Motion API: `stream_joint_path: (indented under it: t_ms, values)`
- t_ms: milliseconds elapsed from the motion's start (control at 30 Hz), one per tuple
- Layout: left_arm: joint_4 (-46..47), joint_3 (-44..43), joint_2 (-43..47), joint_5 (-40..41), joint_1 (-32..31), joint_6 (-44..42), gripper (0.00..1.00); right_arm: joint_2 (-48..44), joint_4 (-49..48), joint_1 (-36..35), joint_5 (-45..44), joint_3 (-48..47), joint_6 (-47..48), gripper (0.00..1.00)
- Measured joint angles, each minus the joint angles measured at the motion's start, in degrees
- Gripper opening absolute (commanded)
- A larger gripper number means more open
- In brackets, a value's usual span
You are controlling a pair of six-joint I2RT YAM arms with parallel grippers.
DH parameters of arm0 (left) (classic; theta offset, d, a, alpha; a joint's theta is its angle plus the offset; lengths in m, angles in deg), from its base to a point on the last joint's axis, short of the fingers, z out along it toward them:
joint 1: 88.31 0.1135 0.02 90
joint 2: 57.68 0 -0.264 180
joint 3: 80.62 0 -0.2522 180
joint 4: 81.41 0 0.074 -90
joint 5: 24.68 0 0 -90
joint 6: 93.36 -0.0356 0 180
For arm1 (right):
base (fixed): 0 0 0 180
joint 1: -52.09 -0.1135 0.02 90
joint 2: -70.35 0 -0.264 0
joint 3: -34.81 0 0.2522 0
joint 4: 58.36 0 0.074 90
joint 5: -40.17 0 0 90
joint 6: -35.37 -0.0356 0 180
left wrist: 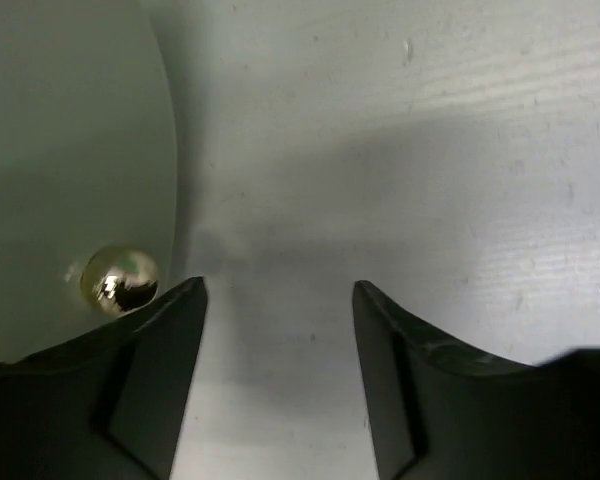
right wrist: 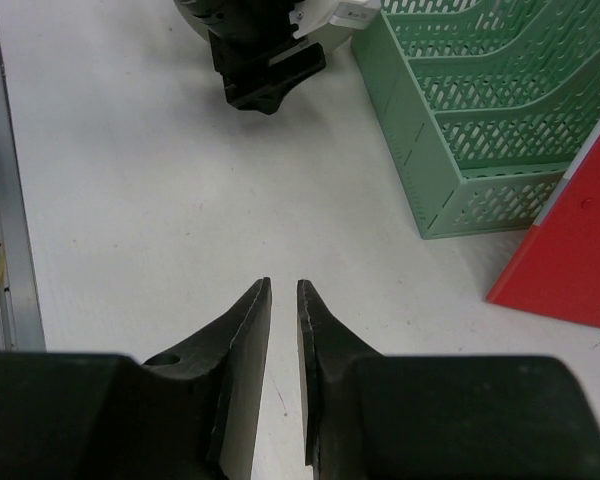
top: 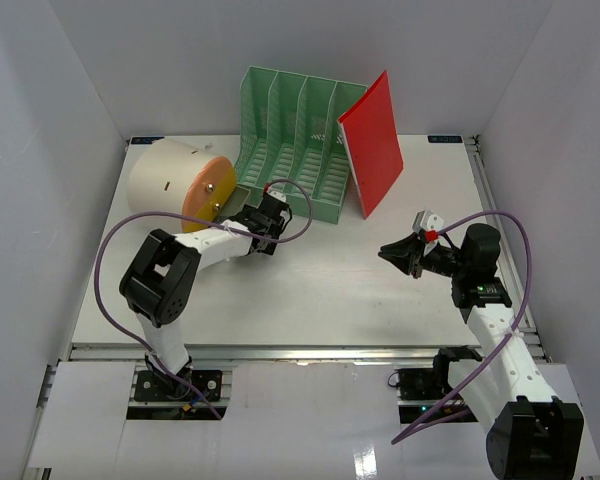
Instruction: Organize the desk
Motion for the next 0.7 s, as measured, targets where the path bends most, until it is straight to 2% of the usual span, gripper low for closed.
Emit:
stream_joint_path:
  t_ms: [167,467,700]
  values:
    - [0.0,-1.3,-1.1,1.6,0.8,-0.6,0.98,0.0,0.0,0.2,0.6,0.0,0.0,0.23]
    - [-1.4,-3.2,-1.3,3.2,5.0,-1.1,0.98,0.0,-0.1,2.1,1.3,0.0,-0.1,0.23]
    - [-3.3,-4.7,-1.8,2.9,6.5,-1.6,0.98,0.0,-0.2,3.8,1.7,0.0,-0.2,0.27]
